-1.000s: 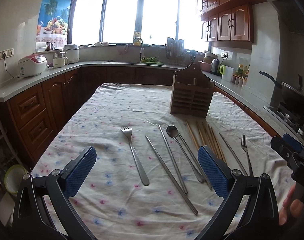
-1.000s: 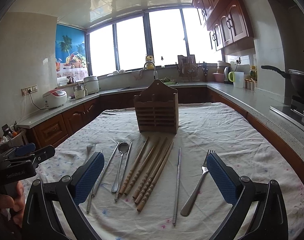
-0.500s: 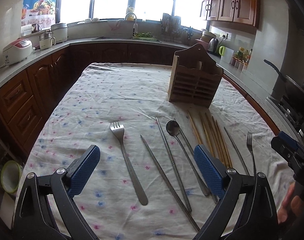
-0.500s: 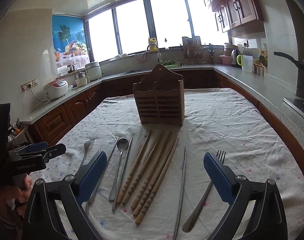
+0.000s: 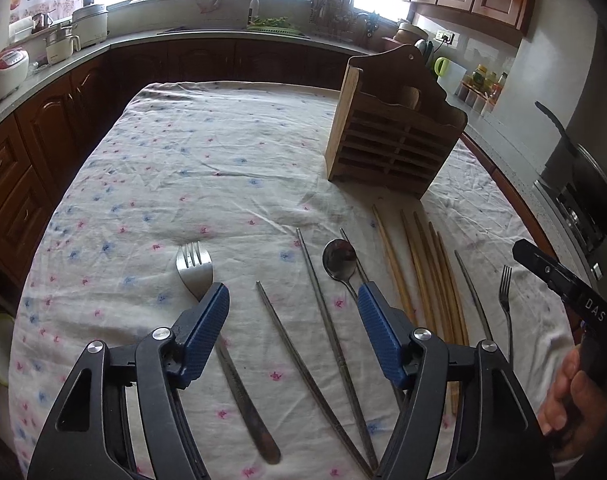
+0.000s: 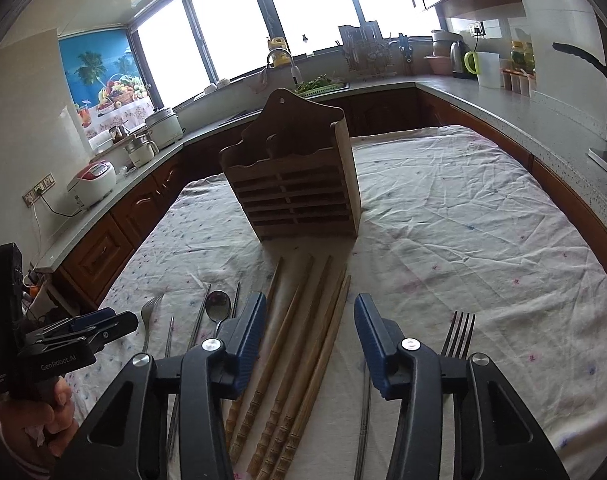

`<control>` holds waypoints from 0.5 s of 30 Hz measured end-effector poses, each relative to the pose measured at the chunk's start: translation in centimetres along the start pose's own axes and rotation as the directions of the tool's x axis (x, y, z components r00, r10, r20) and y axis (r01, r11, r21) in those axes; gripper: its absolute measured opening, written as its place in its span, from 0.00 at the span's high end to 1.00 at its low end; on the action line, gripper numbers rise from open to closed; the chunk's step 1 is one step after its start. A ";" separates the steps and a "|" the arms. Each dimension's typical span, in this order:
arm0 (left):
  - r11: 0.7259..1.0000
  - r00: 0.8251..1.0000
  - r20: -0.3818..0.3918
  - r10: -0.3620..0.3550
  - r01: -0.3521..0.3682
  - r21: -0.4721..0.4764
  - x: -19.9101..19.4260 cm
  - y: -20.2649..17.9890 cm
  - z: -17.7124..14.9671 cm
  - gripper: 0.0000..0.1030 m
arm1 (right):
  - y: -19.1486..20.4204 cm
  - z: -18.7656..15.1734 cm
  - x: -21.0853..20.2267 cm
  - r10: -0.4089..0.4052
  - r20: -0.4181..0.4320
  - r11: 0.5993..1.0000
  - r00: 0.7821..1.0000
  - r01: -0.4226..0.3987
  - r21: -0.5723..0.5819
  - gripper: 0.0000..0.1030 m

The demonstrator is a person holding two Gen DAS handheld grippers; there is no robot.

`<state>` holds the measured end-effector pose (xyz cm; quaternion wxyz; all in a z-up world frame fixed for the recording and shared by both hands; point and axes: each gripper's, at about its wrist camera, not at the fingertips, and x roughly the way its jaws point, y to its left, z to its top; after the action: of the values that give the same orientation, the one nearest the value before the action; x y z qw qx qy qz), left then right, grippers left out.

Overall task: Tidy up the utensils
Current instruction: 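Close the left tool on a steel chopstick while the right tool grasps a wooden chopstick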

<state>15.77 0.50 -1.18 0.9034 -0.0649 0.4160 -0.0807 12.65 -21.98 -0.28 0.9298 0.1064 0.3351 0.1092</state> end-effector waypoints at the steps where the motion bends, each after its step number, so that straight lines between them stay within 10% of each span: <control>1: 1.000 1.000 -0.010 -0.002 0.002 0.002 0.4 0.0 0.3 0.37 | -0.1 0.3 0.5 0.001 -0.008 1.000 1.000 -0.001 0.006 0.58; 15: 0.998 0.987 -0.156 -0.026 0.033 0.044 6.8 -0.6 2.5 0.65 | -0.4 2.8 8.2 -0.013 -0.147 0.999 0.989 0.017 0.027 0.74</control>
<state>21.97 -1.34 -4.52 0.8683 -0.0436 0.4821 -0.1085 20.64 -20.46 -3.22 0.9018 0.1086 0.4048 0.1051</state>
